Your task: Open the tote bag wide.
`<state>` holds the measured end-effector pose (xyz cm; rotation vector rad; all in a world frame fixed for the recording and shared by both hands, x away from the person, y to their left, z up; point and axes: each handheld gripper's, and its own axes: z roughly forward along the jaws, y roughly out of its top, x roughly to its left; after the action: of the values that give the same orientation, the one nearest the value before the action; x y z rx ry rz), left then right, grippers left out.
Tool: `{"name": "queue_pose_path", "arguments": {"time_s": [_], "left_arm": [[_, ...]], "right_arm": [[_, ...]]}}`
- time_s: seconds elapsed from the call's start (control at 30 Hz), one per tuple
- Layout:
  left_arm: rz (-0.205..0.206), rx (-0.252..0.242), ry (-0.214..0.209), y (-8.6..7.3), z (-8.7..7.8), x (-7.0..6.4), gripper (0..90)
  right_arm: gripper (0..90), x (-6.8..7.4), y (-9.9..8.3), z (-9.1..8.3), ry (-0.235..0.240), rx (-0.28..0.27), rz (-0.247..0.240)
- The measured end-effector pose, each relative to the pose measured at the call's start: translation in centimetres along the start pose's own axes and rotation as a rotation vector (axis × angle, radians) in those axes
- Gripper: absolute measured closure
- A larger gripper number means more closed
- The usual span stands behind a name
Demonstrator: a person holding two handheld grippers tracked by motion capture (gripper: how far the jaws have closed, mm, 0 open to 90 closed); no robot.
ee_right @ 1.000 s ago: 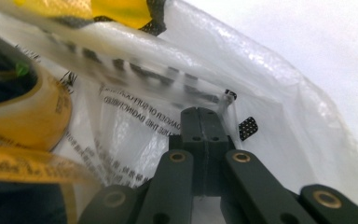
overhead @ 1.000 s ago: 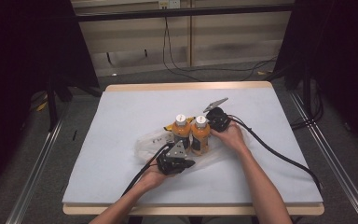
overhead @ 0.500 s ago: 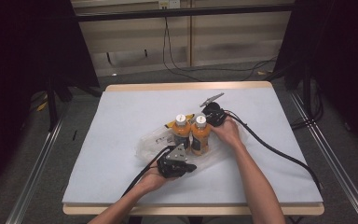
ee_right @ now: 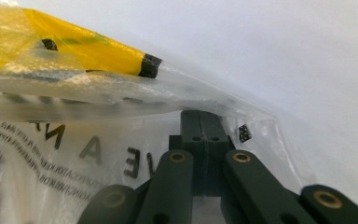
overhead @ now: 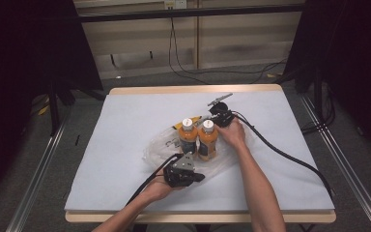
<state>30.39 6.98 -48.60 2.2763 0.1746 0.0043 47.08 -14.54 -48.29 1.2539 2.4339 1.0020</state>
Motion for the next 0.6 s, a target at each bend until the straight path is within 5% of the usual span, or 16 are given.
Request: {"name": "queue_pose_path", "arguments": {"time_s": [0.2,0.3,0.6], "left_arm": [[-0.004,-0.004,-0.017,0.0,0.0,0.0,90.0],[0.01,0.007,0.001,0.1,-0.1,0.0,90.0],[-0.023,-0.086,0.009,0.5,-1.5,0.2,90.0]], "right_arm": [[90.0,-0.1,0.1,0.2,-0.012,-0.011,0.007],[90.0,0.0,0.1,-0.1,0.025,0.0,-0.004],[90.0,0.8,-0.1,-4.1,0.093,-0.085,-0.043]]}}
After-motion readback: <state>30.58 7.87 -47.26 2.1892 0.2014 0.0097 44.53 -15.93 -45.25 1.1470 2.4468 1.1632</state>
